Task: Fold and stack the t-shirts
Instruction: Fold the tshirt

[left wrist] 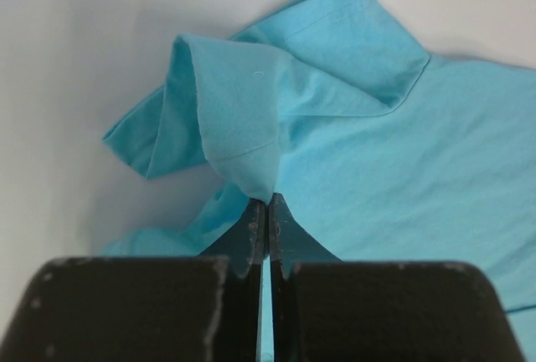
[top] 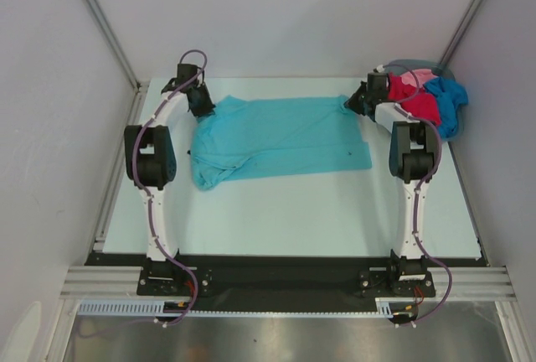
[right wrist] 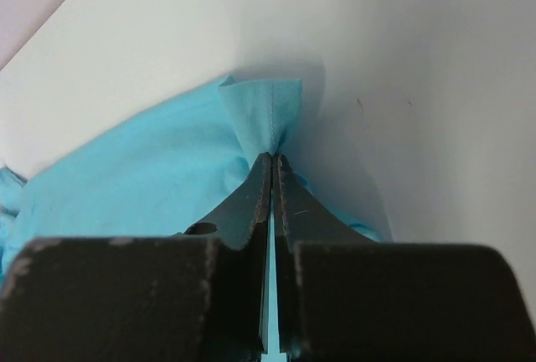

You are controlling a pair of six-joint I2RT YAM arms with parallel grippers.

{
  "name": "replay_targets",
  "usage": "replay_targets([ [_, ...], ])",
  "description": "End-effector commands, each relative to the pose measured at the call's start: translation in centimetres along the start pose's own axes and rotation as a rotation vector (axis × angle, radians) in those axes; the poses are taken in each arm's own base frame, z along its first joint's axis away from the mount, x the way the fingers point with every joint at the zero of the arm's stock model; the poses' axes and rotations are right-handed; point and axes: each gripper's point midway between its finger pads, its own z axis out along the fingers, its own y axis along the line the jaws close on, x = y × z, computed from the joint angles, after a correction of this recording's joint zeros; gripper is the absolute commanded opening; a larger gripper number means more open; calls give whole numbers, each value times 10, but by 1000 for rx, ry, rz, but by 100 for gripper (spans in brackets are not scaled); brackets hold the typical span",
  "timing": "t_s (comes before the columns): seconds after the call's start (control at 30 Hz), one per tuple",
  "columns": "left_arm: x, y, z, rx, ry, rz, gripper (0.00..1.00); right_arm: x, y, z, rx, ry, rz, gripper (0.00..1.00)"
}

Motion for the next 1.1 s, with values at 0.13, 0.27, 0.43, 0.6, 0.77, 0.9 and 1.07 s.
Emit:
replay_targets([
  [0.13, -28, -19, -45, 39, -123, 24, 0, -64, 54, -45, -119, -168, -59, 0],
  [0.27, -30, -20, -56, 40, -141, 26, 0, -74, 63, -58, -133, -193, -65, 0],
  [0.43, -30, -23, -75, 52, -162, 21, 0, -73, 61, -69, -127, -198, -62, 0],
  [0.6, -17, -18, -87, 50, -163, 13, 0, -66, 54, -83, -109, -199, -37, 0],
  [0.77, -1, -13, -102, 49, -165, 9, 0, -59, 46, -107, -99, -207, -18, 0],
  [0.9, 7, -11, -114, 54, -173, 11, 0, -56, 41, -128, -91, -221, -11, 0],
  [1.07, 14, -14, -131, 76, -190, -4, 0, -56, 39, -157, -93, -246, 20, 0],
])
